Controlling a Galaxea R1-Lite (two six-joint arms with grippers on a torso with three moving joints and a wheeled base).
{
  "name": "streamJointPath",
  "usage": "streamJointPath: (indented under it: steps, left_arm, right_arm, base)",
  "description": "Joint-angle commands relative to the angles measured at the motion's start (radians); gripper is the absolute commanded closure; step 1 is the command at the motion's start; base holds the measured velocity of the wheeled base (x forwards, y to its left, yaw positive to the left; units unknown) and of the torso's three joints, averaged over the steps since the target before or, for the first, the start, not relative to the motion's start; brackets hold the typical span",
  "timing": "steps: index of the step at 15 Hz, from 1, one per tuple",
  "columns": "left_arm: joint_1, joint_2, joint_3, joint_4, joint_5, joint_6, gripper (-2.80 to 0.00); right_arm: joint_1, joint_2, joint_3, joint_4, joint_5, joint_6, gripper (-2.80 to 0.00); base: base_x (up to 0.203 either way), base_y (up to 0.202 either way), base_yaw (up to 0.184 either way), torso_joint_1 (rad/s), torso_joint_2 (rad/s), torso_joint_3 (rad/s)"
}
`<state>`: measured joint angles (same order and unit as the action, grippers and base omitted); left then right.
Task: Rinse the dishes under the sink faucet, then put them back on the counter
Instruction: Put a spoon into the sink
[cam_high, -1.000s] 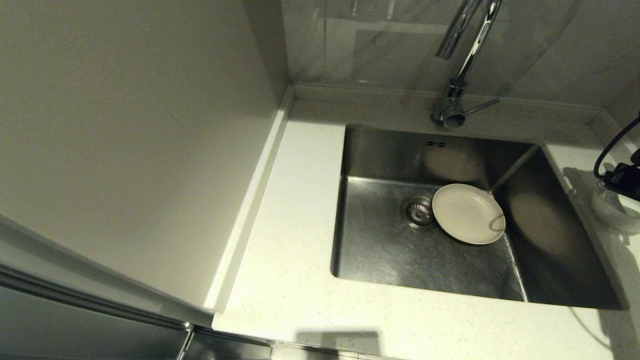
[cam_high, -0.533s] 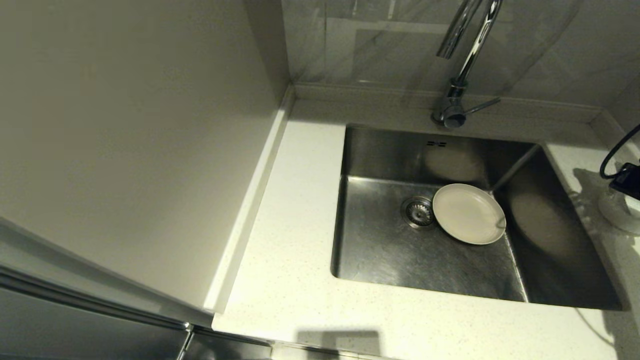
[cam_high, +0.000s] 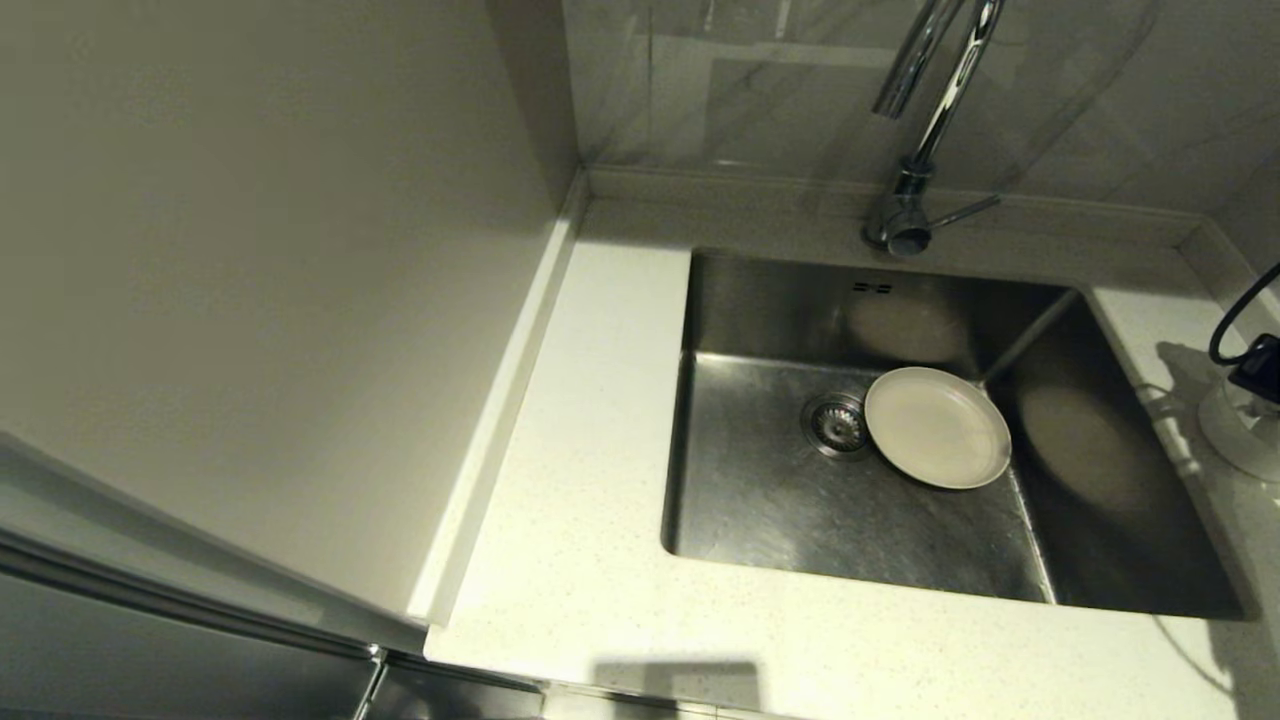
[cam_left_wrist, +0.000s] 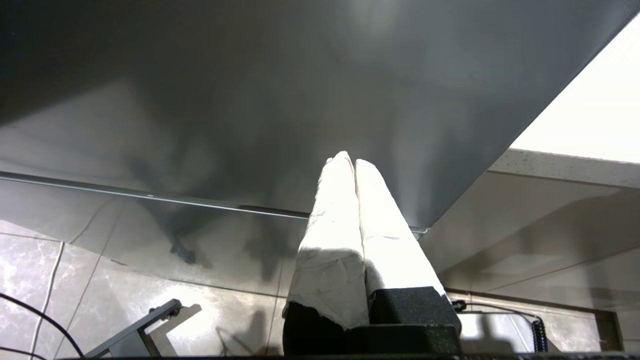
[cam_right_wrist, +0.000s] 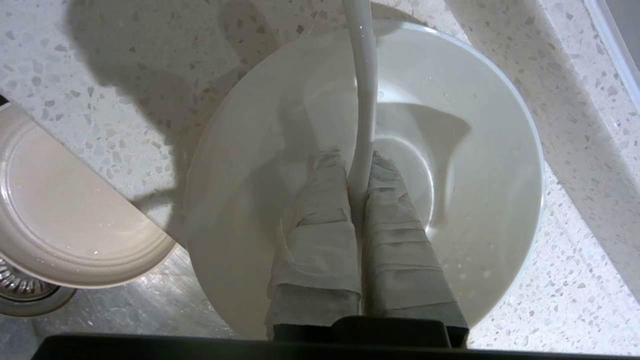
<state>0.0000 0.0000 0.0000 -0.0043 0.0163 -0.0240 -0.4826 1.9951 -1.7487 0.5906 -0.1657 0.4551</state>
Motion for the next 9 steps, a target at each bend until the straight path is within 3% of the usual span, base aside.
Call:
streamJointPath:
  steps: [1, 9]
  left_arm:
    - [0.0, -0.003, 0.0, 0.0, 0.001, -0.001, 0.0]
    - [0.0, -0.003, 0.0, 0.0, 0.001, -0.001, 0.0]
  right_arm:
    - [-0.001, -0.001, -0.002, 0.003, -0.001, 0.002, 0.0]
    - [0.001, -0.078, -0.047, 0.003, -0.008, -0.014, 0.0]
  base:
    - [0.0, 0.0, 0.0, 0.0, 0.0, 0.0]
    - [0.0, 0.0, 0.0, 0.0, 0.0, 0.0]
